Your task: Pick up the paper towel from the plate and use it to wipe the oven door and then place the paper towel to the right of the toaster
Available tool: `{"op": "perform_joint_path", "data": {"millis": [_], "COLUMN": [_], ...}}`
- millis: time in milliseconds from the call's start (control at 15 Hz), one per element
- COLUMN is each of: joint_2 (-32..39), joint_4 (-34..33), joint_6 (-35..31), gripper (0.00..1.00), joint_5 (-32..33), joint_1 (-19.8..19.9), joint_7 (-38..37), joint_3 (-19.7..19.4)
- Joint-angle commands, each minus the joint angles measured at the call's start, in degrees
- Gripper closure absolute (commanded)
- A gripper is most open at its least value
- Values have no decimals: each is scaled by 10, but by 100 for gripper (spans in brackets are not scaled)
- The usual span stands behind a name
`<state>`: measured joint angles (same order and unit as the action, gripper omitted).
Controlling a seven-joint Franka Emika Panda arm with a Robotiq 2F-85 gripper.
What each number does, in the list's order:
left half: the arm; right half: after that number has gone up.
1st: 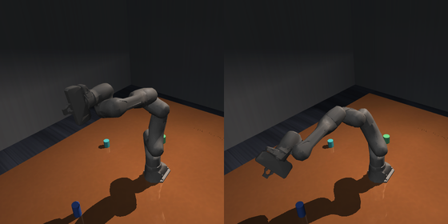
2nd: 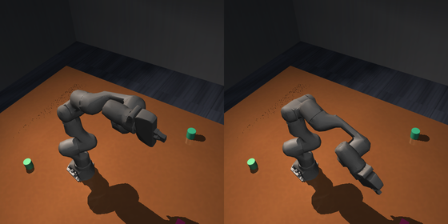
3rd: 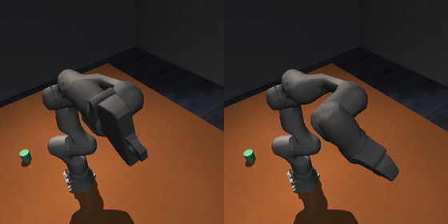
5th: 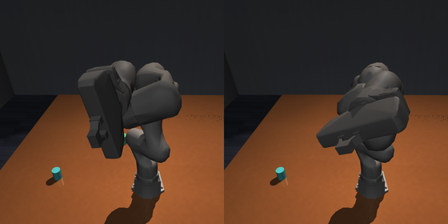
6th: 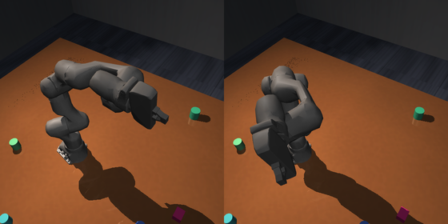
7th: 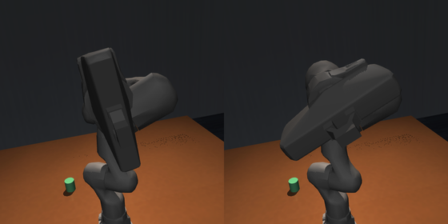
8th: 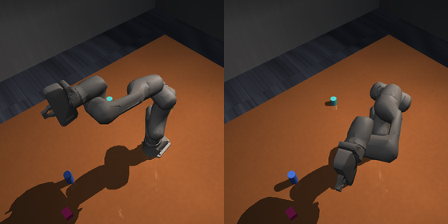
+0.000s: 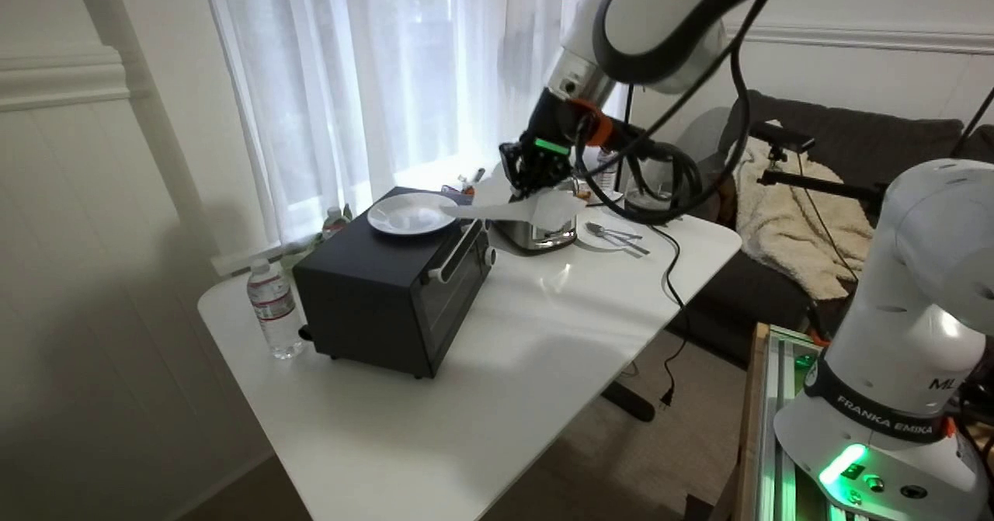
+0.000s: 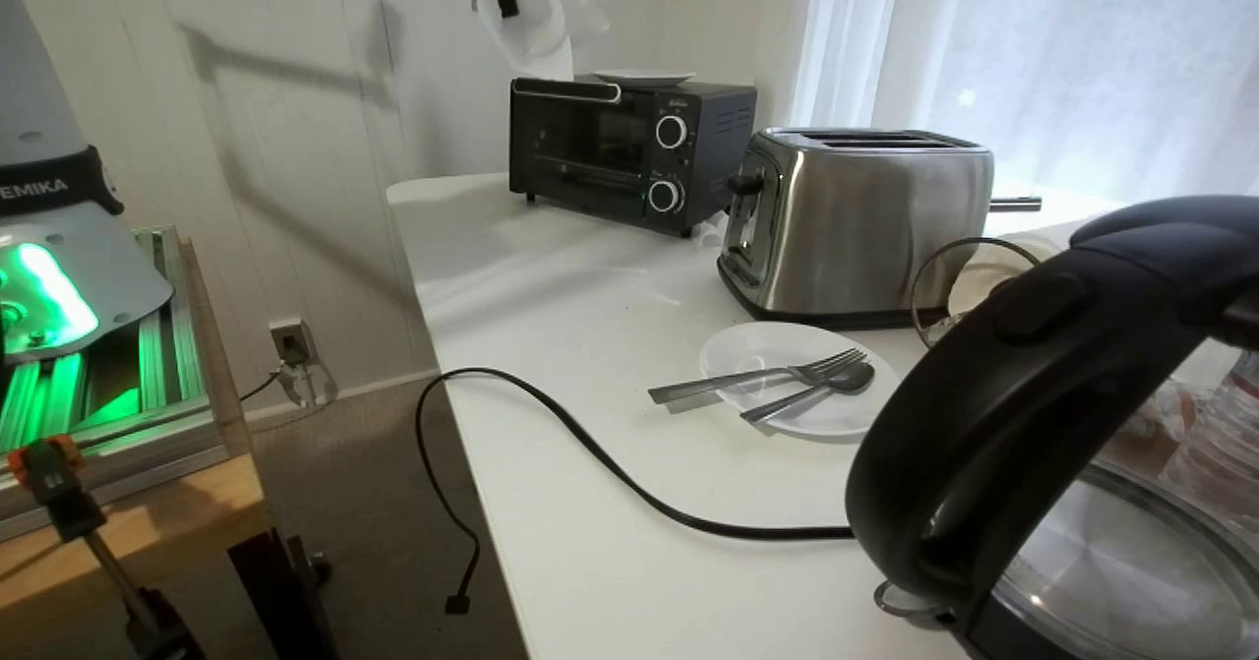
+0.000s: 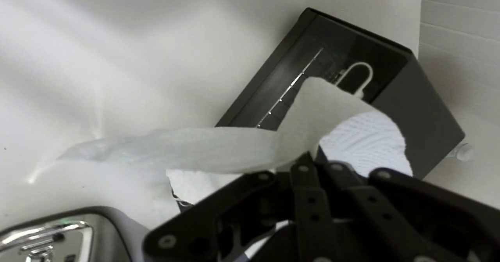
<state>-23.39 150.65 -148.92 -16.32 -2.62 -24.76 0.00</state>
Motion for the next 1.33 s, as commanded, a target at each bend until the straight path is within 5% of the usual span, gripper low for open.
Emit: {"op": "perform_joint_path", "data": {"millis": [0, 67, 200, 333, 400, 533, 867, 1267], "joint_2": [-69, 12, 40, 74, 40, 73, 84, 105], "joint_4": [145, 72, 98, 95, 94, 92, 87, 33], "joint_6": [-123, -142, -233, -299, -241, -282, -288, -231], "gripper": [100, 100, 100, 100, 99, 99, 99, 100], "joint_5": [-88, -109, -188, -284, -217, -258, -263, -380], "joint_1": [-5, -11, -20, -83, -31, -64, -72, -158], "joint_7": [-22, -19, 12, 35, 18, 29, 29, 117], "joint_3": [7, -4, -6, -52, -18, -41, -48, -170]}}
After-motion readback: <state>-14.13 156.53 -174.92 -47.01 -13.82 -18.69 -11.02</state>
